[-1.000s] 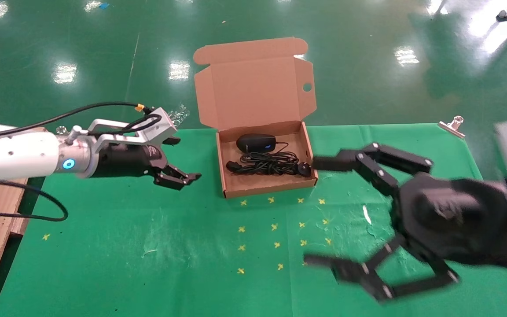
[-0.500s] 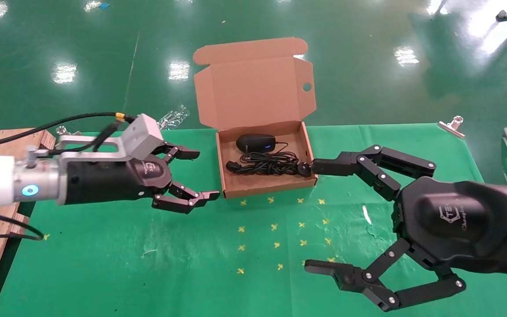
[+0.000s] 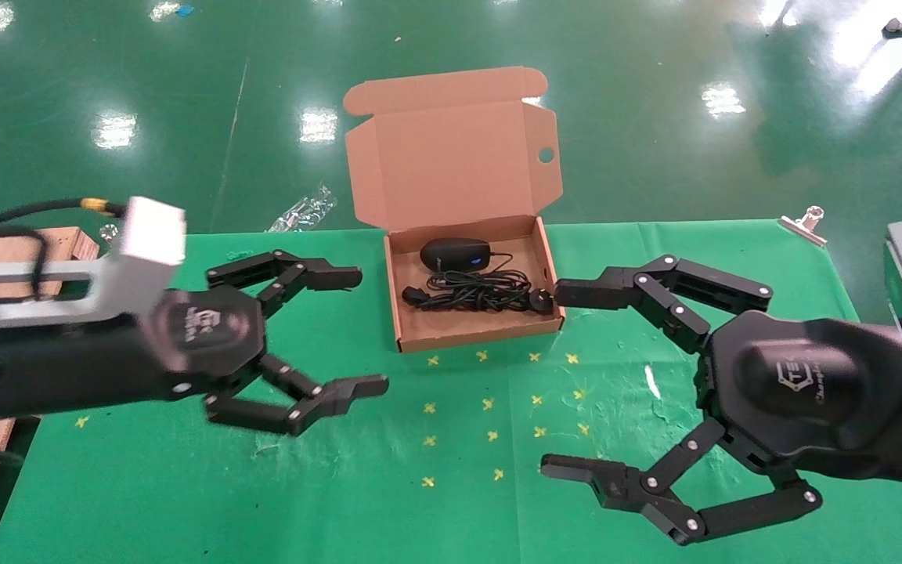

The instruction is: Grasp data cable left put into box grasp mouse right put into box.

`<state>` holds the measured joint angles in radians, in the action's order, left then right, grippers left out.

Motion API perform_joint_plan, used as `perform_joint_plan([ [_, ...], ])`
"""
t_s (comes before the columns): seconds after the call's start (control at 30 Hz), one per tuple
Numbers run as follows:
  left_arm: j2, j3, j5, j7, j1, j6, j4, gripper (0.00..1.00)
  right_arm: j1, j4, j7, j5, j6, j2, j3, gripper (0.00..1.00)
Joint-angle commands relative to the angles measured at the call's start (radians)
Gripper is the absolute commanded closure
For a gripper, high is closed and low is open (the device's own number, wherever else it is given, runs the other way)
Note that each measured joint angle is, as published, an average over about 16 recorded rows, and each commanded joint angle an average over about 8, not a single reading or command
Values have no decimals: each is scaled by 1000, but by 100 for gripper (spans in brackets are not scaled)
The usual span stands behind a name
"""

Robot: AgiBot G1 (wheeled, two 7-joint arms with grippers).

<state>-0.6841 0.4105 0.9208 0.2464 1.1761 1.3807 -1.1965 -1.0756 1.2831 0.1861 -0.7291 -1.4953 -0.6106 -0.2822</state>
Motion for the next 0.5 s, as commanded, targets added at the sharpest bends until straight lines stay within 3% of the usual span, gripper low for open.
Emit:
perform_joint_plan([
  [0.03, 16, -29, -42, -13, -22, 25, -19, 0, 0, 0, 0, 0, 0, 0, 0, 0],
  [0.3, 72, -129, -188, -57, -100, 113, -86, 0, 0, 0, 0, 1, 0, 1, 0, 0],
  [0.5, 86, -156, -227, -65, -120, 136, -104, 0, 1, 1, 0, 2, 0, 1, 0, 0],
])
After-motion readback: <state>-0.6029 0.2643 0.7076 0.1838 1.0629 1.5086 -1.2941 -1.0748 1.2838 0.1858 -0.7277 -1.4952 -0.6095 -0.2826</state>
